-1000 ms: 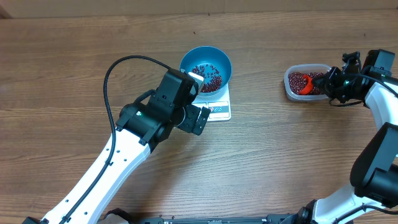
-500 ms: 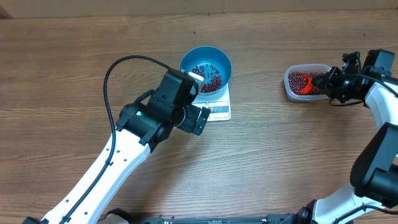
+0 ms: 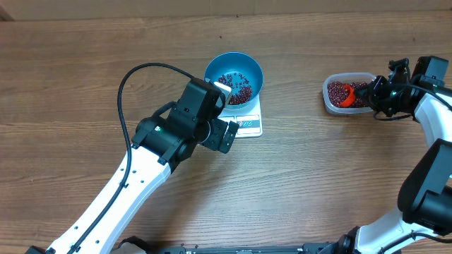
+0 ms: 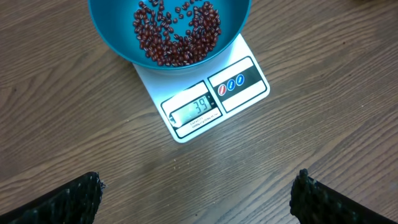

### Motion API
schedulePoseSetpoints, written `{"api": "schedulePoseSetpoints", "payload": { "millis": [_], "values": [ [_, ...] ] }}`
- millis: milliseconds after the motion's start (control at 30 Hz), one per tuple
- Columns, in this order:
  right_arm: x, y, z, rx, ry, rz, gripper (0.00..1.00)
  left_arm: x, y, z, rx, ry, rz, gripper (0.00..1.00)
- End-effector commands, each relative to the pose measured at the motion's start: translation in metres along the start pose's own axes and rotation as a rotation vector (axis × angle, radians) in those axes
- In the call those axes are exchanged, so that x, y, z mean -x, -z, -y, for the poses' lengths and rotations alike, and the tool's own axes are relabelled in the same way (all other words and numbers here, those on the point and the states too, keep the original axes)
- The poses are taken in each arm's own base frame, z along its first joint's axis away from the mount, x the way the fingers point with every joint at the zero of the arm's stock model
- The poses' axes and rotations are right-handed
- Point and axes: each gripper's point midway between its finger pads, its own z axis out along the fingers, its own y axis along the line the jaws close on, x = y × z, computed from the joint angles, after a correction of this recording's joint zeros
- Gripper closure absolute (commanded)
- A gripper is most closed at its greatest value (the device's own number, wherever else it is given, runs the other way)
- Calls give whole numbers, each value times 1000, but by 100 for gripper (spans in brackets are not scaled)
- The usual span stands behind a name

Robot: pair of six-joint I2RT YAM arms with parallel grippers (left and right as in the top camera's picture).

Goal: Scoop item into bowl and weigh 150g on scale
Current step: 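Dip the red scoop into the beans and scoop them up, then lift the filled red scoop out of the tub with the right gripper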

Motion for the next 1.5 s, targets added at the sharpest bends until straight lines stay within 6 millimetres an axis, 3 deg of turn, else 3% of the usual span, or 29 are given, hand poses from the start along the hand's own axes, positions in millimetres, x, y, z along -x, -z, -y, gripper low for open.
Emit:
{"api": "schedulePoseSetpoints", "payload": {
  "millis": [0, 333, 833, 1133, 1467],
  "values": [
    [-7, -7, -1, 25, -9, -26, 96, 3, 0, 2, -6, -24, 4, 0],
    [-9, -6, -5, 57, -14, -36, 96, 3, 0, 2, -6, -24, 4, 0],
    [0, 14, 5, 148, -85, -7, 96, 3, 0, 2, -6, -24, 4, 0],
    [-3, 16, -4, 208, -74, -20, 96, 3, 0, 2, -6, -24, 4, 0],
    [1, 29, 0, 268, -108, -7, 96, 3, 0, 2, -6, -24, 4, 1]
  ]
}}
